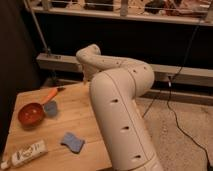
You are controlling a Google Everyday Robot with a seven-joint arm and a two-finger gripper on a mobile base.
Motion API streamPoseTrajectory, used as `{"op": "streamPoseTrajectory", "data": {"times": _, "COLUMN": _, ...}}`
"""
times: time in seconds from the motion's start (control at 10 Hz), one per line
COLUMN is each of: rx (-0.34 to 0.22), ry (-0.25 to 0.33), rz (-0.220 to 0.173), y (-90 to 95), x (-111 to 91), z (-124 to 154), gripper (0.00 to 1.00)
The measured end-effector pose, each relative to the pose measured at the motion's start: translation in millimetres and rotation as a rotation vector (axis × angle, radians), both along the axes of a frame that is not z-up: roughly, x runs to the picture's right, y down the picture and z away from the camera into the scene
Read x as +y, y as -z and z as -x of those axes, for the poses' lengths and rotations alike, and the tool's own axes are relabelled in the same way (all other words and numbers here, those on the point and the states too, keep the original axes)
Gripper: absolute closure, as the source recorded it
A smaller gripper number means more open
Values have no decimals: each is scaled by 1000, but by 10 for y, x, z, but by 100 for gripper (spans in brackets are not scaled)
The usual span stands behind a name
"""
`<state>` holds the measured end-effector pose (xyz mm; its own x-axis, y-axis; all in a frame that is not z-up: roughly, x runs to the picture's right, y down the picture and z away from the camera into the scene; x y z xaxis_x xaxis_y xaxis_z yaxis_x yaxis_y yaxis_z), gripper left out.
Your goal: Push the eraser across the table
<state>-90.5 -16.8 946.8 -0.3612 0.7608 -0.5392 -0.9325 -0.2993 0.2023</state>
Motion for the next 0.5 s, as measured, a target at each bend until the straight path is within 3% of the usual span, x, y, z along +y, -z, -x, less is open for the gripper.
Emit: {"op": "streamPoseTrajectory", "data": {"times": 0.5, "rx": -10, "ry": -16, "rz": 16, "y": -234, "x": 94, "z": -41, "gripper": 26}}
